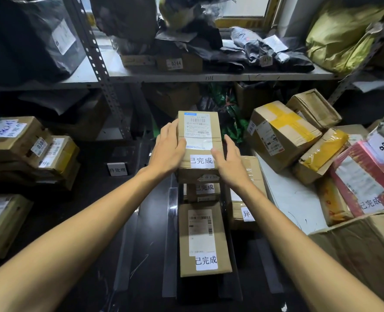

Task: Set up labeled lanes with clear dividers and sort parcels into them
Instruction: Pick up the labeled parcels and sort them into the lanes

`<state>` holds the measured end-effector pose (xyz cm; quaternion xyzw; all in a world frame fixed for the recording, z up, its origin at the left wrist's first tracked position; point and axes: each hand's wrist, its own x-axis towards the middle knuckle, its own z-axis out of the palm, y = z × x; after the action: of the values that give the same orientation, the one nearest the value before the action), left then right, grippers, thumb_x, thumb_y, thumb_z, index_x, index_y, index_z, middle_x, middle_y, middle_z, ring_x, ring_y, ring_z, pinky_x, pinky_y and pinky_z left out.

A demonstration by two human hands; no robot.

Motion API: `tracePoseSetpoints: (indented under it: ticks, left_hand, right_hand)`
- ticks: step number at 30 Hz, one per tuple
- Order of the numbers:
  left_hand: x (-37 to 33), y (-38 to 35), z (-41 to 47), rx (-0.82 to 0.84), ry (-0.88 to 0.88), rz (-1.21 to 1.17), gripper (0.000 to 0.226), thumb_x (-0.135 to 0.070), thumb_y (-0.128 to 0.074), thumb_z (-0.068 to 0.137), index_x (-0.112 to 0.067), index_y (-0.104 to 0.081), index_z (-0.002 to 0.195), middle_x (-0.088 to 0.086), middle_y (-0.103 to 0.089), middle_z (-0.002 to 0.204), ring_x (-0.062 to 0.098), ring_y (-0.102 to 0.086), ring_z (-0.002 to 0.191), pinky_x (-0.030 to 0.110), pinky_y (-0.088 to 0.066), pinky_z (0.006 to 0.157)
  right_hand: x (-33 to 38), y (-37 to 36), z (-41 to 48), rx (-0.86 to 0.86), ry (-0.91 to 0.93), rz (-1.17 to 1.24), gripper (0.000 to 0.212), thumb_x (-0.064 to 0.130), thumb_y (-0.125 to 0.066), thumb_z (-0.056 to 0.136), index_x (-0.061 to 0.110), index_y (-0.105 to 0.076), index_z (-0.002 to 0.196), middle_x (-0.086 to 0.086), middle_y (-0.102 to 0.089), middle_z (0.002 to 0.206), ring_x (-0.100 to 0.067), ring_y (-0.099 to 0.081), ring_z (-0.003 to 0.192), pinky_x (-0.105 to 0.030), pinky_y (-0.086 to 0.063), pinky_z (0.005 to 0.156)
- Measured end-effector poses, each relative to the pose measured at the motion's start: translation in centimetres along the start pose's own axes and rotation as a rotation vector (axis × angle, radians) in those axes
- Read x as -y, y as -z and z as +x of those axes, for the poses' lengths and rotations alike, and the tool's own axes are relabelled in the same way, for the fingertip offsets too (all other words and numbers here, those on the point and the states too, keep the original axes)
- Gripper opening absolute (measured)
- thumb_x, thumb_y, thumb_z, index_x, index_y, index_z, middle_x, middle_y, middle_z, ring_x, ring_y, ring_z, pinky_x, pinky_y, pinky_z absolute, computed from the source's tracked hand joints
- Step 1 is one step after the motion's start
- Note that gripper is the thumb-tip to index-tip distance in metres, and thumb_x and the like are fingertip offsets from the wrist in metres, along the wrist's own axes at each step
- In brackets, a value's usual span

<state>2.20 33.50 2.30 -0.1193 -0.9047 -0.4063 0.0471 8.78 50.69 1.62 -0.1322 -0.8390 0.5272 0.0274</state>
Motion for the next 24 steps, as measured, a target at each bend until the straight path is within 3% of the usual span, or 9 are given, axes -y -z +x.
tracePoseSetpoints:
  ticks: [3,7,11,15,18,21,24]
  left_hand:
    - [-0.5,0.9,-0.6,-0.001,-0.012,0.012,0.053,-0.025,-0.04,0.097,-0.023,-0.029,0.149,0.003,-0.034,0.152,0.025,-0.035,0.136,0.03,-0.026,0.101]
    - [-1.3,2.7,-1.7,0.011,0.011,0.066,0.054,-0.027,-0.04,0.098,-0.02,-0.028,0.151,0.005,-0.029,0.157,0.025,-0.03,0.14,0.04,-0.028,0.112]
    - [-1.9,5.0,-3.3,-0.048,0.063,0.07,0.053,-0.023,-0.041,0.099,-0.017,-0.031,0.151,0.007,-0.03,0.157,0.025,-0.029,0.142,0.04,-0.026,0.117]
    - [-1.7,7.9,-6.0,-0.115,0.119,0.007,0.05,-0.023,-0.043,0.099,-0.018,-0.036,0.148,0.008,-0.038,0.151,0.02,-0.038,0.135,0.032,-0.029,0.113]
    - [-0.3,10.9,-8.9,-0.168,0.2,-0.068,0.047,-0.022,-0.045,0.1,-0.018,-0.039,0.146,0.006,-0.044,0.147,0.008,-0.043,0.122,0.023,-0.03,0.102]
    - [1.7,14.5,-12.1,-0.23,0.3,-0.093,0.042,-0.019,-0.046,0.101,-0.017,-0.045,0.143,0.007,-0.05,0.143,0.013,-0.047,0.129,0.023,-0.033,0.104]
    - [3.8,19.0,-15.9,-0.309,0.377,-0.051,0.037,-0.019,-0.046,0.1,-0.016,-0.053,0.136,0.006,-0.057,0.137,0.016,-0.051,0.128,0.029,-0.036,0.109]
  right_hand:
    - [1.0,0.3,-0.7,-0.036,0.176,-0.233,0.062,0.039,-0.049,0.102,0.019,-0.027,0.156,-0.007,-0.02,0.165,-0.021,-0.014,0.152,-0.036,-0.014,0.121]
    - [3.5,0.2,-1.1,0.012,0.319,-0.335,0.056,0.035,-0.05,0.102,0.015,-0.037,0.152,-0.007,-0.029,0.162,-0.021,-0.021,0.149,-0.033,-0.016,0.12]
    - [6.2,-0.5,-2.2,0.135,0.449,-0.286,0.047,0.032,-0.051,0.103,0.013,-0.047,0.146,-0.007,-0.04,0.156,-0.021,-0.032,0.146,-0.035,-0.022,0.122]
    - [8.9,-2.2,-3.3,0.304,0.5,-0.196,0.036,0.033,-0.049,0.103,0.017,-0.059,0.134,0.0,-0.059,0.138,-0.016,-0.052,0.128,-0.024,-0.036,0.101]
    - [10.9,-5.0,-4.4,0.43,0.496,-0.158,0.036,0.038,-0.045,0.104,0.021,-0.061,0.131,0.004,-0.062,0.133,-0.01,-0.054,0.12,-0.022,-0.036,0.093]
    - [13.0,-8.3,-5.5,0.516,0.549,-0.138,0.034,0.037,-0.044,0.105,0.02,-0.064,0.128,0.004,-0.065,0.128,-0.003,-0.053,0.11,-0.016,-0.032,0.086]
    - [15.9,-12.9,-7.4,0.627,0.611,-0.127,0.033,0.036,-0.045,0.105,0.017,-0.066,0.122,0.0,-0.069,0.121,-0.011,-0.059,0.109,-0.023,-0.04,0.09]
